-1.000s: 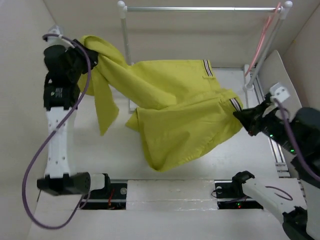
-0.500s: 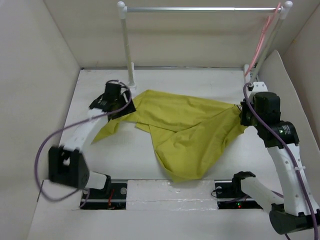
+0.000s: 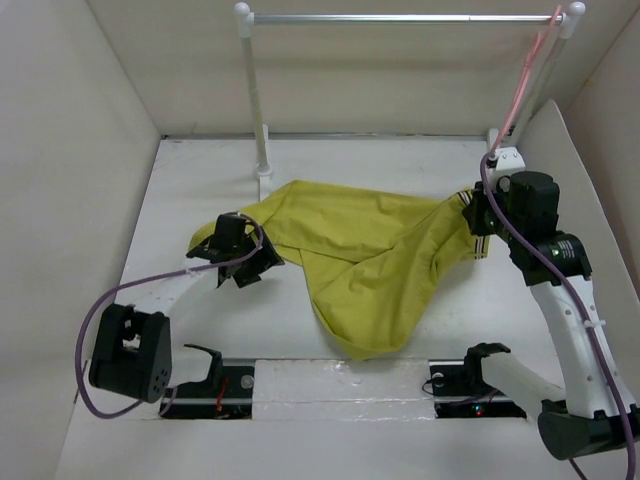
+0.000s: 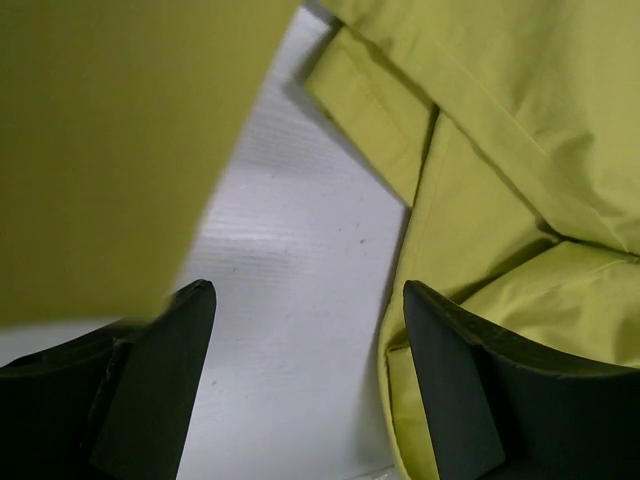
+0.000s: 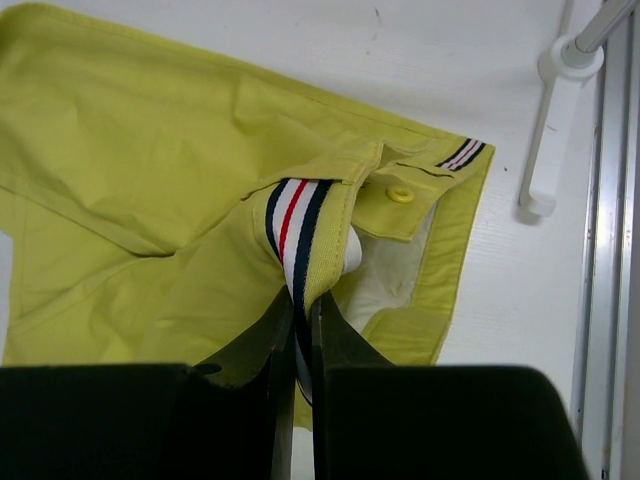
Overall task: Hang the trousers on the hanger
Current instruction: Flatten out the trousers at the center of the board.
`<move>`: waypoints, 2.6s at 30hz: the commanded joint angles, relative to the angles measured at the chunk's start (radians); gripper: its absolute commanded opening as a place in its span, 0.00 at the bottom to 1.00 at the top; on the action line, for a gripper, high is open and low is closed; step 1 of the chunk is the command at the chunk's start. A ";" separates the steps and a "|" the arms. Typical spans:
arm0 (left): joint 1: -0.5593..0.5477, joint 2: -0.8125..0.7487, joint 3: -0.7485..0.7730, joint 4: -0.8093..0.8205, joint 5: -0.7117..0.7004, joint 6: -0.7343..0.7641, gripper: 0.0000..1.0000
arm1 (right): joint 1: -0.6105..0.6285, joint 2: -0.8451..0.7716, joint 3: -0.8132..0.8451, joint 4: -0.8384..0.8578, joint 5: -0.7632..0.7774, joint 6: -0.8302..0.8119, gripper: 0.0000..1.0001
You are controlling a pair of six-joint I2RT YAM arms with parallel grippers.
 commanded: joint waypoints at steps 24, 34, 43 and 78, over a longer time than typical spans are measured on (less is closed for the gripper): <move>-0.234 0.467 0.279 0.049 -0.487 -0.068 0.00 | -0.008 -0.146 -0.181 0.158 -0.158 0.001 0.00; -0.175 -0.053 0.484 -0.327 -0.608 0.071 0.00 | -0.008 -0.100 -0.048 0.052 0.029 -0.057 0.00; 0.063 -0.243 0.907 -0.750 -0.913 0.163 0.00 | 0.024 -0.053 -0.027 -0.068 0.297 -0.053 0.00; 0.238 0.074 0.259 -0.028 -0.515 0.042 0.99 | -0.344 0.041 -0.402 -0.122 -0.303 0.084 0.24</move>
